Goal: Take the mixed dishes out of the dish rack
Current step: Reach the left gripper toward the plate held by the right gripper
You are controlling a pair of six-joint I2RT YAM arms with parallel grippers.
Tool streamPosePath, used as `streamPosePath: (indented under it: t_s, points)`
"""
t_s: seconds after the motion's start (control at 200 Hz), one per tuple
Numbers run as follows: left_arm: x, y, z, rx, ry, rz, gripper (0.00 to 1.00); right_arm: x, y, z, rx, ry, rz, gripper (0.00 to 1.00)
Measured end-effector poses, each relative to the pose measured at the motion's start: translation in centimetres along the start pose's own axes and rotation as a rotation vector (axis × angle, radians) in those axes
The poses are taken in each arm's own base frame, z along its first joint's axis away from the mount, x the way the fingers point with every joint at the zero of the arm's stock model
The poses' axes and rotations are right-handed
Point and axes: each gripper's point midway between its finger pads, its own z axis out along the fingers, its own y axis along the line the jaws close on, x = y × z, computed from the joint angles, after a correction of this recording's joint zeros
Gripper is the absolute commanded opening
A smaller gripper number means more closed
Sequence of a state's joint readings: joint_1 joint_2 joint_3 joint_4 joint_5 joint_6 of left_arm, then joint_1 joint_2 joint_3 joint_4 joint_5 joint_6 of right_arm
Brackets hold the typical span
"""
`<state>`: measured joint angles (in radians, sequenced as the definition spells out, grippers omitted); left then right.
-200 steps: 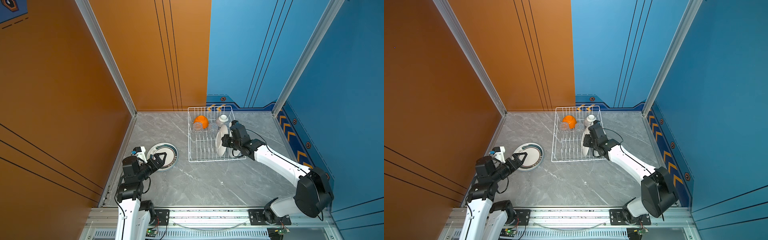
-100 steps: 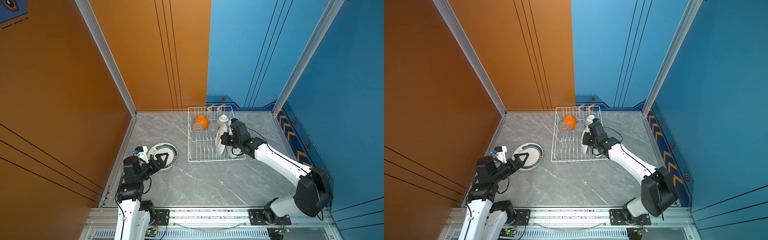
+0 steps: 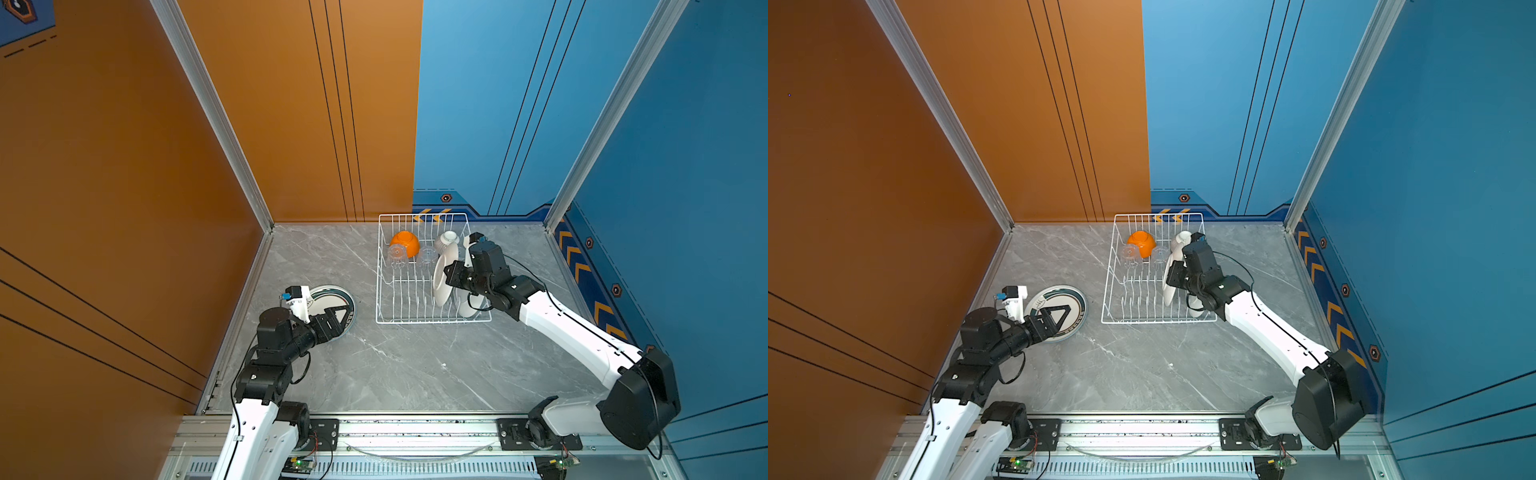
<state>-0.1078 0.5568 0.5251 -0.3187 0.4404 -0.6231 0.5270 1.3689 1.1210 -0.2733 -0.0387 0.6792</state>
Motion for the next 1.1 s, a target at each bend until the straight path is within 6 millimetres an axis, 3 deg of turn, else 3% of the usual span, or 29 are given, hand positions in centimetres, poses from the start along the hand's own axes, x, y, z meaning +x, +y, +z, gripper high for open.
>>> streamPosePath:
  t_s: [0.15, 0.305, 0.465, 0.671, 0.901, 1.101]
  points:
    - [0.1, -1.7, 0.5, 0.026, -0.004, 0.080, 0.98, -0.5, 0.8, -1.2, -0.035, -0.013, 0.033, 0.00]
    - [-1.0, -4.0, 0.9, 0.078, -0.074, 0.153, 0.98, -0.9, 1.9, -2.0, -0.050, -0.015, 0.050, 0.00]
    - [-1.9, -6.4, 1.4, 0.125, -0.144, 0.234, 0.98, -0.1, 2.8, -2.6, -0.033, 0.009, 0.029, 0.00]
    - [-0.5, -8.5, 3.0, 0.128, -0.141, 0.397, 0.98, 0.5, 4.1, -3.0, -0.033, 0.034, 0.006, 0.00]
    - [-0.1, -12.2, 3.1, 0.195, -0.258, 0.575, 0.98, 0.8, 5.2, -2.3, -0.038, 0.051, 0.010, 0.00]
    - [1.0, -13.3, 4.5, 0.205, -0.290, 0.666, 0.98, 0.2, 6.0, -2.4, -0.048, 0.046, 0.035, 0.00]
